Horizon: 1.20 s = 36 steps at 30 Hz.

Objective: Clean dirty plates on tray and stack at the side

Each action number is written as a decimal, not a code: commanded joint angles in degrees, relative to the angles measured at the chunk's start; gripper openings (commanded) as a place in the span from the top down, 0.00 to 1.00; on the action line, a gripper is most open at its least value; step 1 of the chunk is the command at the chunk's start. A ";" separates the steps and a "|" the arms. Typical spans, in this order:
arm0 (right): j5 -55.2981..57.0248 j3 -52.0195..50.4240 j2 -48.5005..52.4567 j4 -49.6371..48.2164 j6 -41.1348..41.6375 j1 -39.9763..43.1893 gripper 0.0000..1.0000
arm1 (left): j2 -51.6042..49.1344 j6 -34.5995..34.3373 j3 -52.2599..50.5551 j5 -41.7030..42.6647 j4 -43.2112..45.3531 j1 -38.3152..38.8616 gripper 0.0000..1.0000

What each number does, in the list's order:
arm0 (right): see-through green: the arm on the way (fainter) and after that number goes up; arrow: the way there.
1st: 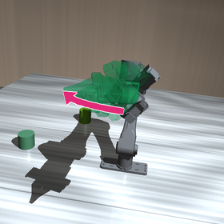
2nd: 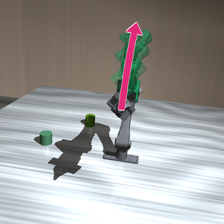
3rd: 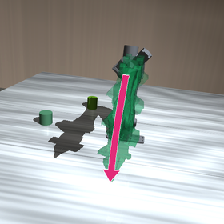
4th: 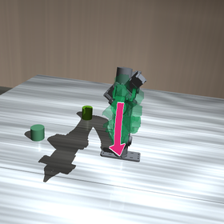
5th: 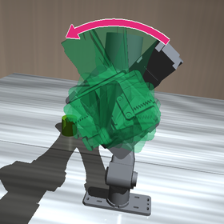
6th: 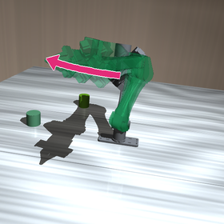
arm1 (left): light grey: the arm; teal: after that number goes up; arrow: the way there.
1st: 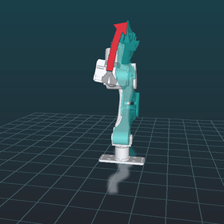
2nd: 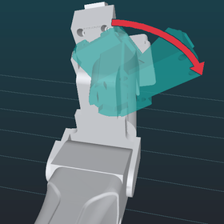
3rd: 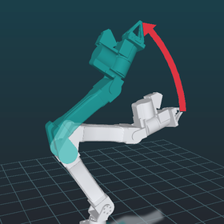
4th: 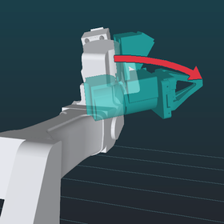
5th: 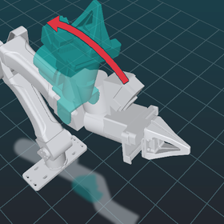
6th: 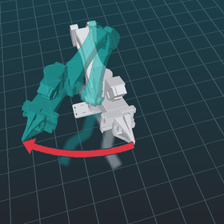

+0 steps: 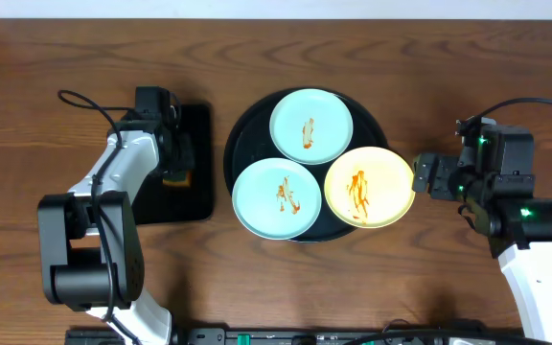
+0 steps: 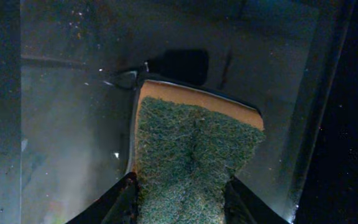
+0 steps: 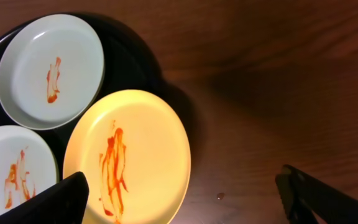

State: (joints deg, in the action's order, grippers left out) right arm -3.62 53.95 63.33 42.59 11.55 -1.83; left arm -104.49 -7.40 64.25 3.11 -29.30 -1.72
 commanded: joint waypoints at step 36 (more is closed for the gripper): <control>-1.38 1.11 -0.15 0.11 0.59 0.33 0.04 | 7.76 -4.13 -2.10 0.31 2.19 -0.24 0.93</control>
State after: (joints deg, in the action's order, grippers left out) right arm -4.51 53.95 63.33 42.59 11.55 -1.83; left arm -94.08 -9.13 63.33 3.09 -26.92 -1.74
